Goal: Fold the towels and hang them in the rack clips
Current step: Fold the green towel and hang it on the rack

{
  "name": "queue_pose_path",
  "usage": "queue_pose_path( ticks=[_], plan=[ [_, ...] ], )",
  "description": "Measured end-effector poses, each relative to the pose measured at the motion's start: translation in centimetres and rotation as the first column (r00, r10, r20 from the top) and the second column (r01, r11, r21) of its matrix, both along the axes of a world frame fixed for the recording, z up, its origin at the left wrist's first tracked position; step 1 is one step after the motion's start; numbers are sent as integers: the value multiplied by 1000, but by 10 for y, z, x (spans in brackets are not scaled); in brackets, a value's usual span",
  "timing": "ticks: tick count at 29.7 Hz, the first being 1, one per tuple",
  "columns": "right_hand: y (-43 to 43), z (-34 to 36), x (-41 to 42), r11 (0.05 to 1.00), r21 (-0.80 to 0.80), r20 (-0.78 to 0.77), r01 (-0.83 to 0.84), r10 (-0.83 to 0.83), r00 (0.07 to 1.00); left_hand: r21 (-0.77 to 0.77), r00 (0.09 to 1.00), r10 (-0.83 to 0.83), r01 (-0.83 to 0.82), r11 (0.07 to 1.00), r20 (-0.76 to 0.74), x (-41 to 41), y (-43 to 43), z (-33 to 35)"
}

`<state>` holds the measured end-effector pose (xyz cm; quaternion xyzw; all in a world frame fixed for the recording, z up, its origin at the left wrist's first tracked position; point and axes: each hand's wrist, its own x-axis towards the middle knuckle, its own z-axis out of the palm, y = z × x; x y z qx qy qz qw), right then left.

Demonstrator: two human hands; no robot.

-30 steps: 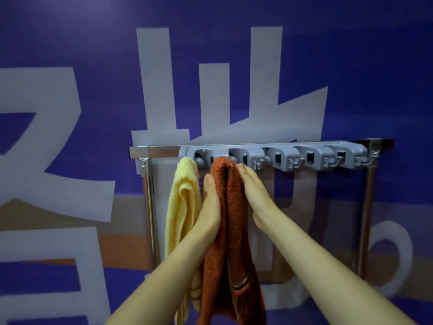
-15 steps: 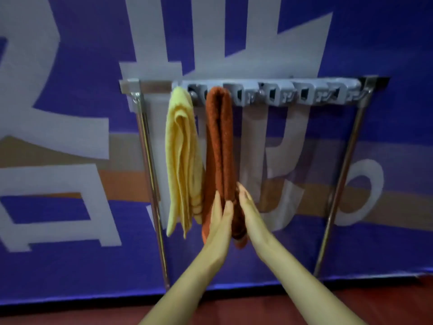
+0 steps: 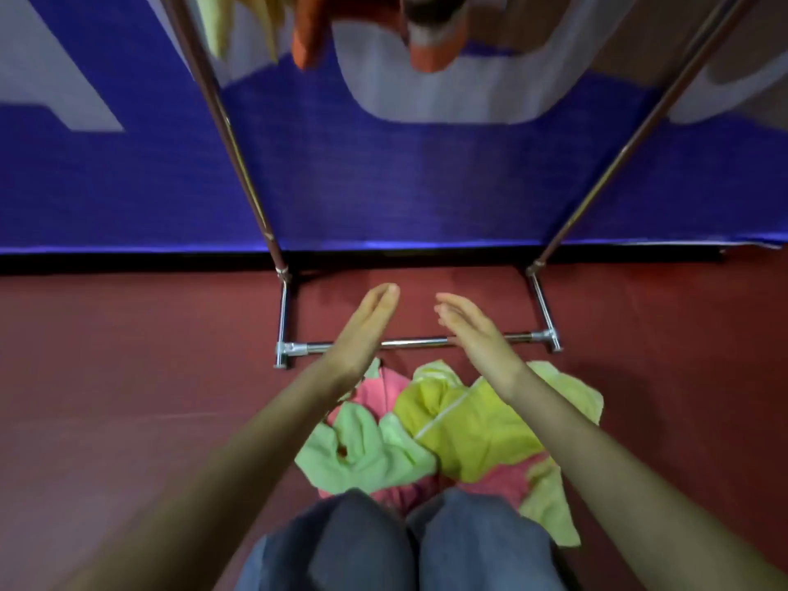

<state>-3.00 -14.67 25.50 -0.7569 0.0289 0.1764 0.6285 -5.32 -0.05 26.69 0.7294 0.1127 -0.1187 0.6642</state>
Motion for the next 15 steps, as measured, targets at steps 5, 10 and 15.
queue_pose_path(
  ticks=[5, 10, 15],
  plan=[
    [-16, -90, -9, 993, -82, -171, 83, -96, 981, 27, 976, -5, 11, 1000, -215, -1, 10, -79],
    [-24, -181, -30, 981, -196, -339, 5, -73, 938, -9, 912, -16, 14, 1000, -410, -8, 12, -153],
    [-22, -253, -53, 959, -236, -477, -156, 25, 878, -9, 873, -23, 21, 1000, -488, -27, 19, -210]
  ],
)
